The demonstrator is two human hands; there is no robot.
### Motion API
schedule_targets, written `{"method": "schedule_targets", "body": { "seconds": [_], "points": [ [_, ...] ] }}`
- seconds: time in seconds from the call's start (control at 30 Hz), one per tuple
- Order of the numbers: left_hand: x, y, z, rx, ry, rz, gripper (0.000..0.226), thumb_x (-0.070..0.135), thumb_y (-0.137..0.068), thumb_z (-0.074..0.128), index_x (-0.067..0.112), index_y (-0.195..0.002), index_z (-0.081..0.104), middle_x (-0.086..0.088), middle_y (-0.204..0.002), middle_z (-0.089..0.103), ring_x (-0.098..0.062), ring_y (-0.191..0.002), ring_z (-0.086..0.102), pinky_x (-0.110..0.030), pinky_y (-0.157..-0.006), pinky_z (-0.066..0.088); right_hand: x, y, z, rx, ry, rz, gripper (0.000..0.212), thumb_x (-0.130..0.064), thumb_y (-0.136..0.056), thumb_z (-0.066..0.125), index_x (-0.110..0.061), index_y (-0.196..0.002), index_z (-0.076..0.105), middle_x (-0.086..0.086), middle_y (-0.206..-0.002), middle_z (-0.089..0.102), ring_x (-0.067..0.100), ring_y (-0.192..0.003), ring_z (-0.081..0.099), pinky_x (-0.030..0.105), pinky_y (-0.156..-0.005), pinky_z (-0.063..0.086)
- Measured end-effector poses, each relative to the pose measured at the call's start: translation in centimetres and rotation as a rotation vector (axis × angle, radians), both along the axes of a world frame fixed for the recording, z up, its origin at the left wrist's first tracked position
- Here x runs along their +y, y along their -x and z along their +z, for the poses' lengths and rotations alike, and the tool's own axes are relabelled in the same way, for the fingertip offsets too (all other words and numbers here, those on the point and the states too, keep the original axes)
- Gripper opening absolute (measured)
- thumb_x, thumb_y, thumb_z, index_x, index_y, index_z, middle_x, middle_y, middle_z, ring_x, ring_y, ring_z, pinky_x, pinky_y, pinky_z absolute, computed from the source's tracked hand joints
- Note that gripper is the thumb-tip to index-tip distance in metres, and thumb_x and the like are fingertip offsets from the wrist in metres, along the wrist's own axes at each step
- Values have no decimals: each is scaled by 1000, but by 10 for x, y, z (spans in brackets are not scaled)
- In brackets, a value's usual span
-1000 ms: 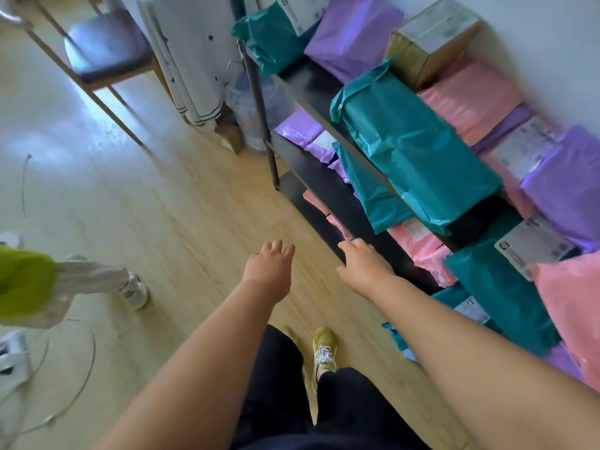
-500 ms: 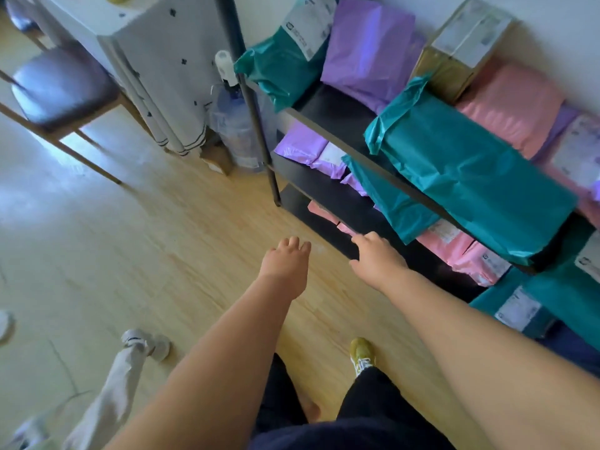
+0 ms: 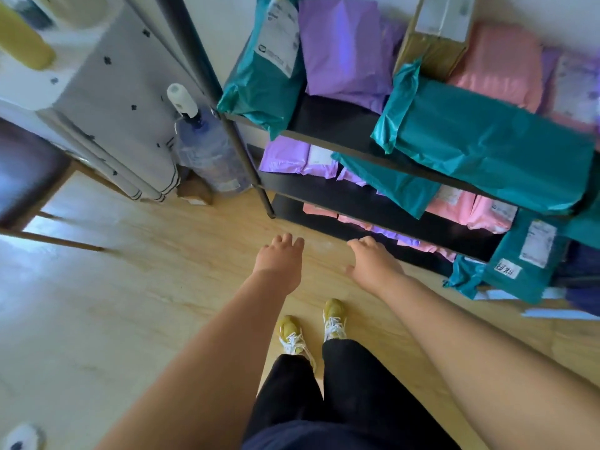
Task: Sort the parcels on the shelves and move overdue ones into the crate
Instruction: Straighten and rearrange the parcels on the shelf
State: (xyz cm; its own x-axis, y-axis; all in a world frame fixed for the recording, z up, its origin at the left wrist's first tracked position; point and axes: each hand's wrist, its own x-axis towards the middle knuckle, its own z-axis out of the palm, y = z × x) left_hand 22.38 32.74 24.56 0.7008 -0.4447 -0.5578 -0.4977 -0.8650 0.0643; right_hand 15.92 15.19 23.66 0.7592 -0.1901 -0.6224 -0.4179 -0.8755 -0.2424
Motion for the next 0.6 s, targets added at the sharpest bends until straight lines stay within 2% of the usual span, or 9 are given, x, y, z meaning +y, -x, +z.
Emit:
{"method": "schedule_targets", "body": {
  "seconds": [0.27,0.6],
  "points": [
    [14,-8,-22,27,-48,30,59,13,-92,52,17,-146,29,-8,-143,36,-27,-129,38,-37,-99,40,6,-29,-17,55,2,55,51,-30,-95,56,-18,-143,40,9,-143,40,29,-129,42,41,-100,43],
    [0,-11,-89,59,-55,49,58,13,-93,53,17,-146,30,-7,-144,35,-27,-129,38,-38,-97,41,-4,-23,-70,67,2,76,63,-31,-95,58,-20,-150,31,8,-150,35,28,-134,39,40,-102,41]
  ]
}}
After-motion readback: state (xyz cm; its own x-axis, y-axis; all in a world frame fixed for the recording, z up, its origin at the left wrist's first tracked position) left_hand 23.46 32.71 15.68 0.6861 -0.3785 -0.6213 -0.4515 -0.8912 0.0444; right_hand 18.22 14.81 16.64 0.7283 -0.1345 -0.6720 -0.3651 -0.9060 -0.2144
